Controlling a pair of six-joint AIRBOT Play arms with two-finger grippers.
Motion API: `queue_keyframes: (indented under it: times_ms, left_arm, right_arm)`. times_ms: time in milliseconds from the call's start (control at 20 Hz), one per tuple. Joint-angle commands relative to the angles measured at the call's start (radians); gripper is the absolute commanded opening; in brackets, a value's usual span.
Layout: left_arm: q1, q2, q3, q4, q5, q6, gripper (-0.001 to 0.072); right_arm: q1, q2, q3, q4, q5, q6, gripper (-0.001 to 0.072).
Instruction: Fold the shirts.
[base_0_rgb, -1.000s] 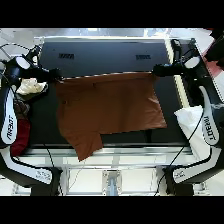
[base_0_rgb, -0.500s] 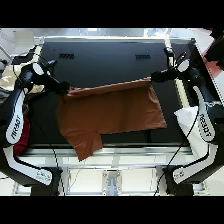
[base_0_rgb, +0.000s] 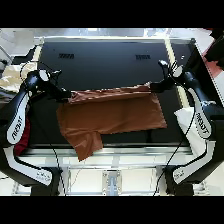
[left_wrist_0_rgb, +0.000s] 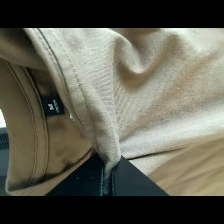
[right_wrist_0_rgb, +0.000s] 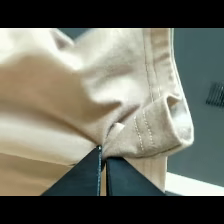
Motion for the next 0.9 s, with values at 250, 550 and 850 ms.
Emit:
queue_keyframes:
  times_ms: [250, 550, 850]
  left_arm:
    - [-0.001, 0.000, -0.003, -0.001, -0.127, -0.003, 0.0022]
    - [0.057, 0.160, -0.002, -0.064, -0.100, -0.003, 0.0339]
    - [0.152, 0.589, -0.028, -0.079, -0.117, -0.003, 0.0513]
  right_arm:
    - [0.000, -0.014, -0.037, -0.002, 0.023, 0.059, 0.0113]
    - [-0.027, 0.155, 0.024, -0.034, 0.234, 0.015, 0.0242]
    - [-0.130, 0.543, 0.023, -0.031, 0.273, 0.011, 0.0389]
